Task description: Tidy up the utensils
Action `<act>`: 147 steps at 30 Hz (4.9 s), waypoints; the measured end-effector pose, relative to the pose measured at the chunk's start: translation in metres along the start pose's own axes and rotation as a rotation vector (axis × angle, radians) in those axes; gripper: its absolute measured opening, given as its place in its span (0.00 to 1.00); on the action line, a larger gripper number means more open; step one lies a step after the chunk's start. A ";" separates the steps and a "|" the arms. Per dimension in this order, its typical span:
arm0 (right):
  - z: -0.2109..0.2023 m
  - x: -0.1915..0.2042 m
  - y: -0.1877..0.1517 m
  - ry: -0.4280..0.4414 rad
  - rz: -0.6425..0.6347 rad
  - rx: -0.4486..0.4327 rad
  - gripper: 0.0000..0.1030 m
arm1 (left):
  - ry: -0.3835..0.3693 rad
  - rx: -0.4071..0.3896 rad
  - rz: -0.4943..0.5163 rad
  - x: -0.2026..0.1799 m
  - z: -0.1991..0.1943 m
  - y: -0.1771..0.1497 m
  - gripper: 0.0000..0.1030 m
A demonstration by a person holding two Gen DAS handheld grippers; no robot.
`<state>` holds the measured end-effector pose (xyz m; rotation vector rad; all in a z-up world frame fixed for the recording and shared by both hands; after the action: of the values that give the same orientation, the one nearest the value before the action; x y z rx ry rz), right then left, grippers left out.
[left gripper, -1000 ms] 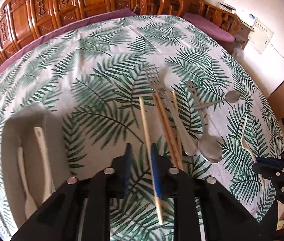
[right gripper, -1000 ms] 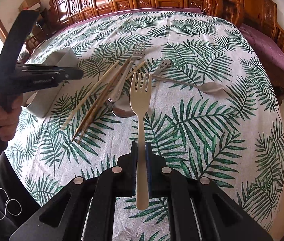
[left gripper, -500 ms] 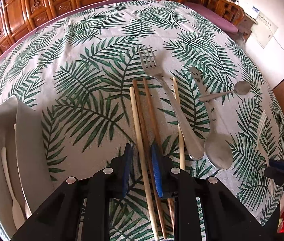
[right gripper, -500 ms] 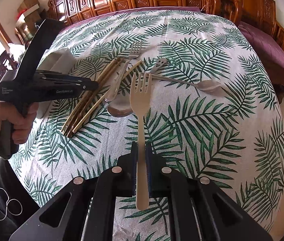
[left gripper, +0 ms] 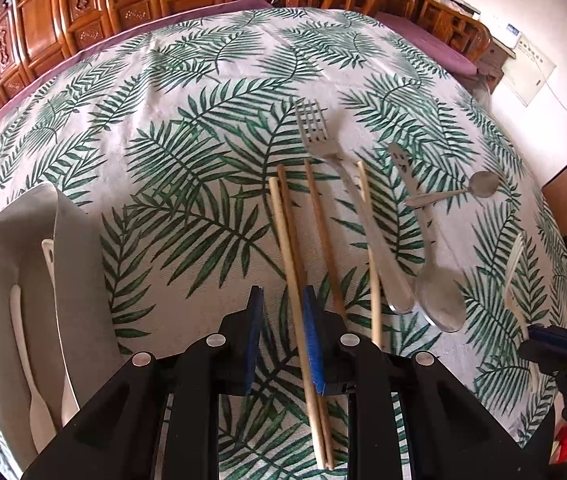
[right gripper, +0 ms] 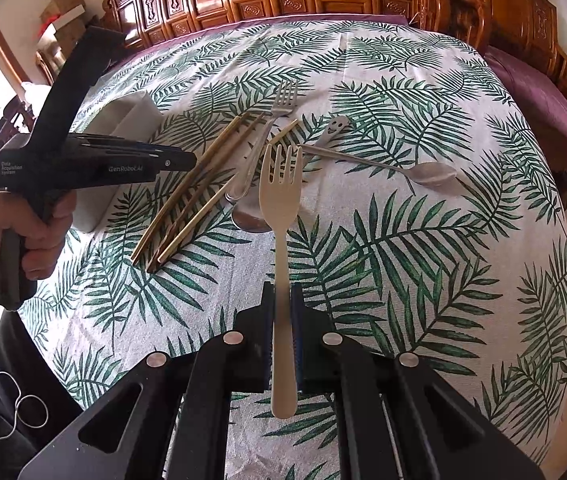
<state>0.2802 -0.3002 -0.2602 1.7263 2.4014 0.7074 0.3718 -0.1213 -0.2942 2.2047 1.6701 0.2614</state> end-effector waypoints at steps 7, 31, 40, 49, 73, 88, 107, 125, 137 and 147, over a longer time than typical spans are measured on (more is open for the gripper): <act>0.001 0.000 -0.001 -0.001 0.000 0.002 0.09 | 0.006 0.015 0.023 -0.001 0.005 -0.001 0.19; -0.007 0.043 0.026 -0.002 -0.045 -0.056 0.09 | -0.010 -0.136 -0.045 0.033 -0.081 0.000 0.04; -0.004 0.108 0.057 0.038 -0.109 -0.081 0.09 | -0.001 -0.199 -0.106 0.090 -0.125 -0.011 0.04; 0.006 0.174 0.085 0.067 -0.172 -0.082 0.09 | -0.015 -0.194 -0.196 0.147 -0.118 -0.030 0.04; 0.038 0.230 0.123 0.076 -0.188 -0.068 0.09 | -0.025 -0.260 -0.192 0.182 -0.134 -0.042 0.05; 0.088 0.259 0.144 0.093 -0.154 -0.023 0.09 | 0.053 -0.337 -0.213 0.220 -0.178 -0.069 0.06; 0.046 0.194 0.110 0.068 -0.093 -0.064 0.12 | 0.038 -0.340 -0.164 0.180 -0.182 -0.068 0.21; 0.022 0.026 0.059 -0.131 0.027 -0.049 0.26 | -0.052 -0.272 -0.034 0.070 -0.144 -0.046 0.42; 0.057 -0.058 0.096 -0.161 -0.040 0.034 0.29 | -0.075 -0.228 0.011 0.033 -0.118 -0.031 0.42; 0.075 -0.081 0.103 -0.107 -0.078 0.117 0.33 | -0.082 -0.194 0.048 0.015 -0.109 -0.032 0.42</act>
<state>0.4237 -0.3254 -0.2983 1.6554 2.4659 0.4609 0.3087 -0.0807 -0.2082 2.0846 1.4847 0.3268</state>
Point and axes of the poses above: each gripper's, at about its wrist camera, not at the fingertips, and z roughly the way its jaws point, x to its left, y to its top, the point moved 7 cm from there along z, roughly the way its jaws point
